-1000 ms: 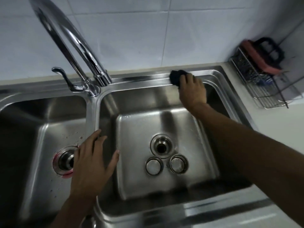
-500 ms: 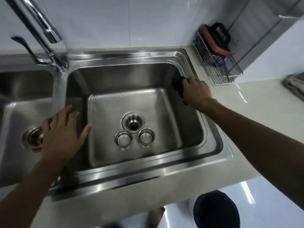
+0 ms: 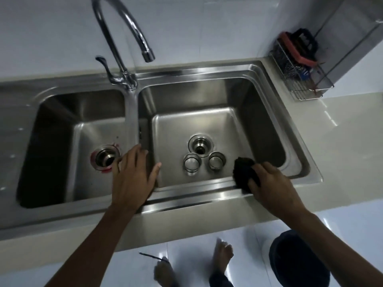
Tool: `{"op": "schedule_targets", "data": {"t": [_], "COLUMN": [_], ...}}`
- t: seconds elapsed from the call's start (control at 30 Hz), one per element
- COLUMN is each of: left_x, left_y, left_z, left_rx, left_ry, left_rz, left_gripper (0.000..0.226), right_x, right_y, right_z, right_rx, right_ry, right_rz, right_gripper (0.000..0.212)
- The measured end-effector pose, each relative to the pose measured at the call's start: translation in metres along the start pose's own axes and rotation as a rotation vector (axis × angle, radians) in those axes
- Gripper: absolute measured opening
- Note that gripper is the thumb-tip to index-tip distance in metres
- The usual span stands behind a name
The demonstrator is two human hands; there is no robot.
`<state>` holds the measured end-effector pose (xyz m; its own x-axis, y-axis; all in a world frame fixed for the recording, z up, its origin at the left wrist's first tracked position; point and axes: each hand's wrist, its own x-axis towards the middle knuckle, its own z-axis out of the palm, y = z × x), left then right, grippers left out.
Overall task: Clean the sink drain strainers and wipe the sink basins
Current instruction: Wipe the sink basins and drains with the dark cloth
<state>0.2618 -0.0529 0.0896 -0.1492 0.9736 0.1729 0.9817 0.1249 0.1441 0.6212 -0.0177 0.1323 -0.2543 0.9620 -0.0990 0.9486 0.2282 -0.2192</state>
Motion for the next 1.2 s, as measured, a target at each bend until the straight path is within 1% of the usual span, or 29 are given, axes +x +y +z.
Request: {"op": "schedule_targets", "data": {"t": [0.1,0.17,0.23,0.3,0.4,0.63,0.87,0.93,1.0,1.1,1.13,1.2], "left_x": [-0.004,-0.007,-0.012,-0.017,-0.027,-0.04,-0.043,-0.042,-0.04,-0.033,-0.03,-0.023], "left_y": [-0.018,-0.03,-0.045,-0.063,-0.082,-0.107,-0.135,-0.149,-0.168,-0.209,-0.224,-0.254], "left_z": [-0.009,-0.013,-0.018,-0.021,-0.025,-0.025,-0.03,-0.033,-0.037,-0.044,-0.046,-0.05], "left_rx": [-0.035,-0.059,-0.081,-0.077,-0.073,-0.107,-0.094,-0.086,-0.072,-0.035,-0.017,0.01], "left_ry": [-0.038,-0.03,-0.039,-0.062,-0.098,-0.104,-0.056,-0.07,-0.07,-0.035,-0.031,-0.012], "left_rz": [-0.035,-0.05,-0.078,-0.104,-0.146,-0.184,-0.19,-0.192,-0.197,-0.213,-0.216,-0.224], "left_gripper": [0.057,0.049,0.042,0.045,0.053,0.045,0.041,0.045,0.05,0.051,0.052,0.056], "right_x": [0.004,0.009,0.013,0.016,0.015,0.023,0.076,0.088,0.086,0.061,0.052,0.041], "right_y": [-0.087,-0.144,-0.195,-0.229,-0.248,-0.252,-0.279,-0.286,-0.29,-0.301,-0.306,-0.323], "right_z": [0.017,0.031,0.046,0.057,0.066,0.077,0.083,0.081,0.079,0.083,0.086,0.09], "right_rx": [0.159,0.232,0.258,0.257,0.267,0.248,0.178,0.152,0.189,0.259,0.273,0.302], "right_ry": [-0.069,-0.133,-0.175,-0.176,-0.193,-0.154,-0.044,-0.038,-0.079,-0.255,-0.302,-0.336], "right_rz": [-0.203,-0.327,-0.432,-0.481,-0.485,-0.458,-0.379,-0.375,-0.434,-0.629,-0.668,-0.71], "right_gripper": [0.036,0.039,0.04,0.041,0.041,0.039,0.038,0.039,0.037,0.035,0.036,0.042]}}
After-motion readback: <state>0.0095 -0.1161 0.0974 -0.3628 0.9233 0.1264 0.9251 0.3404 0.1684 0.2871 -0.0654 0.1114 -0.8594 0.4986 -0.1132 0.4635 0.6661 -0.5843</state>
